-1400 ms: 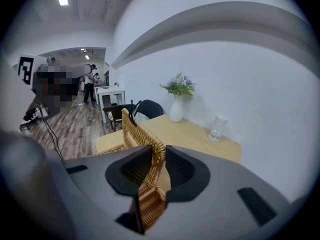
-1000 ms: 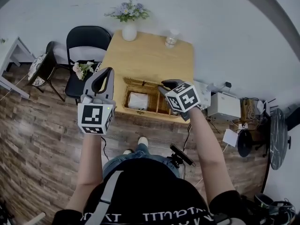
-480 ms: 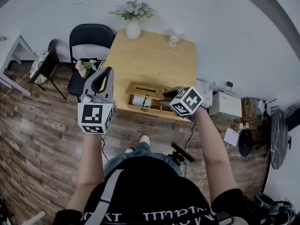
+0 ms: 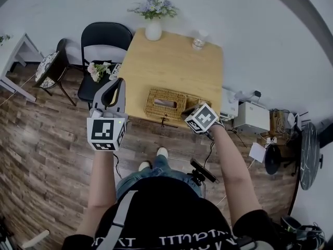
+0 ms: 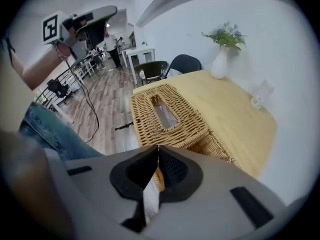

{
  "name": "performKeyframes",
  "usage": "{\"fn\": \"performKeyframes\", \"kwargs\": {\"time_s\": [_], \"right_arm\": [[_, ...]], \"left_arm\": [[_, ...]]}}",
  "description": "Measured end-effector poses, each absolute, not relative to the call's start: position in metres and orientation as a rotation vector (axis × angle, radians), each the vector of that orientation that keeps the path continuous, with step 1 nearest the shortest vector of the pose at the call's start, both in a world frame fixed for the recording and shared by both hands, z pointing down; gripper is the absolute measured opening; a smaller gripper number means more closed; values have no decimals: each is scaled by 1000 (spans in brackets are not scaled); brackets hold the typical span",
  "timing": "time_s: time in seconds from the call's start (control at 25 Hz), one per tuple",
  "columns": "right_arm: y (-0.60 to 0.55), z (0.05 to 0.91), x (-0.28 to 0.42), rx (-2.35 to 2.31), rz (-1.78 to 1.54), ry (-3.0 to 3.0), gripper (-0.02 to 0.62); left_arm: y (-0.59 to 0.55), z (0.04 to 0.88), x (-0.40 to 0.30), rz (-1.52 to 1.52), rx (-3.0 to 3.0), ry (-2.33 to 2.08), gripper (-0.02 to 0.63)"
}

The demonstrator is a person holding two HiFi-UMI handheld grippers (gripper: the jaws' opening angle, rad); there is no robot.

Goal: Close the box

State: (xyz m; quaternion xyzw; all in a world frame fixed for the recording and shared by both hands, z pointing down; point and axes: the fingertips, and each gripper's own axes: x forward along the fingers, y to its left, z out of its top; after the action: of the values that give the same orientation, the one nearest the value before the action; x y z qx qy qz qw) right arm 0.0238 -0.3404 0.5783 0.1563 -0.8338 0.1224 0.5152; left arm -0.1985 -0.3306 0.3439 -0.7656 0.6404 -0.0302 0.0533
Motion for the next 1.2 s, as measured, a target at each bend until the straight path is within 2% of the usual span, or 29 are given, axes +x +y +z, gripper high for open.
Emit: {"fn": "performKeyframes", "kwargs": {"time_s": [0.28,0.56,0.6,0.68,0.76,1.04,1.2], "right_arm": [[-329,569,24,456,327,-2021,20],[-311,514,10,664,327,-2165,21],[-308,506,9,693,325,-2189,29],[-301,491,7,754,323,-2234,112],[-295,476,5,827,301,-2269,124],[-271,411,6,1039,88,-2400,35],[-265,373,12,1160,-1,-2472,15]], "left_arm": [[-309,356,-205,-85,-2350,1959,12],[-281,359,-204,-67,-2388,1911,12],[-278,359,-203,-66,-2393,1902,12],[-270,358,-200,-64,-2404,1881,12],[-263,357,-197,-59,-2413,1858,12],[-253,342,-184,-17,-2405,1810,12],[-252,323,-177,16,-2371,1790,12]]}}
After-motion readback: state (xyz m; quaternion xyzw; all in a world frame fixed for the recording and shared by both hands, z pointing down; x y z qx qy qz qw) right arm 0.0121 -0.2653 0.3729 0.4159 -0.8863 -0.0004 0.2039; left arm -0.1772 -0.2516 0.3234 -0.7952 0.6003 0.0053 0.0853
